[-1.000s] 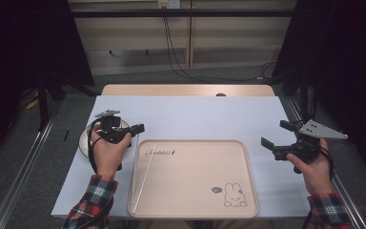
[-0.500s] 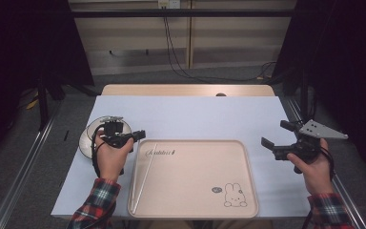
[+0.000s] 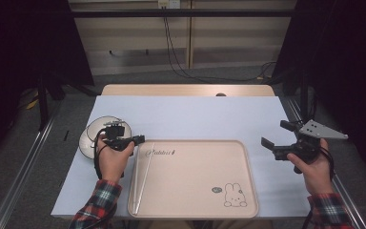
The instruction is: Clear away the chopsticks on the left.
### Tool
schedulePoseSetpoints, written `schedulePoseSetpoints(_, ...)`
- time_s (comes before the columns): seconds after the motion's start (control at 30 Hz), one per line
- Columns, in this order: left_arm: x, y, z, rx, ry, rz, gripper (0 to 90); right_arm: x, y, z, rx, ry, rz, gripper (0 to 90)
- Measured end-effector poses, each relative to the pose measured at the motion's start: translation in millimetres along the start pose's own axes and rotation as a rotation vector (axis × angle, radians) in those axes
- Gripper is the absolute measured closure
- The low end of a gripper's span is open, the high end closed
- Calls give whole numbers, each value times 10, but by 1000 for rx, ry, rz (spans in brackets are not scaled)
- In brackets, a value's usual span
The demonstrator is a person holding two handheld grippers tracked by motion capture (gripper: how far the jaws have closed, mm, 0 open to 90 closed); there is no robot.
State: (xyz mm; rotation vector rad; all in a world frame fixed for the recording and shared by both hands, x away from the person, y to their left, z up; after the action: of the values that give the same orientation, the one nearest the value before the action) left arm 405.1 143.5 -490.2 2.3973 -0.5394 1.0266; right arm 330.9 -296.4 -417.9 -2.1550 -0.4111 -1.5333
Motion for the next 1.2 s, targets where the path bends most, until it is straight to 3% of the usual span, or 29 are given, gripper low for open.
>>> schedulePoseSetpoints(0.5, -166, -135, 115, 43, -44, -22, 813, -1, -12, 6, 1, 0, 0, 0)
schedulePoseSetpoints(0.67, -203, -125, 147, 47, -53, -22, 809, 3, -13, 4, 5, 2, 1, 0)
schedulePoseSetpoints(0.87, -242, -103, 175, 48, -80, 18, 802, 7, -10, -2, 1, 4, 0, 0)
schedulePoseSetpoints(1.2, -310, -90, 248, 62, -100, 27, 778, 2, -11, -4, 5, -2, 5, 0)
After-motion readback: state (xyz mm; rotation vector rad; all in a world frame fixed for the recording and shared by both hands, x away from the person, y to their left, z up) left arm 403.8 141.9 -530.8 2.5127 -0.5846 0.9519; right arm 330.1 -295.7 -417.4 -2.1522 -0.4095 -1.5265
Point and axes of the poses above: each handheld gripper's, and its own axes: z roughly forward along the jaws, x roughly out of its top, y roughly to its right, the point moved 8 cm from there along z, roughly forward along the jaws, and after that the axes turned 11 degrees about z, right-handed, at the moved point
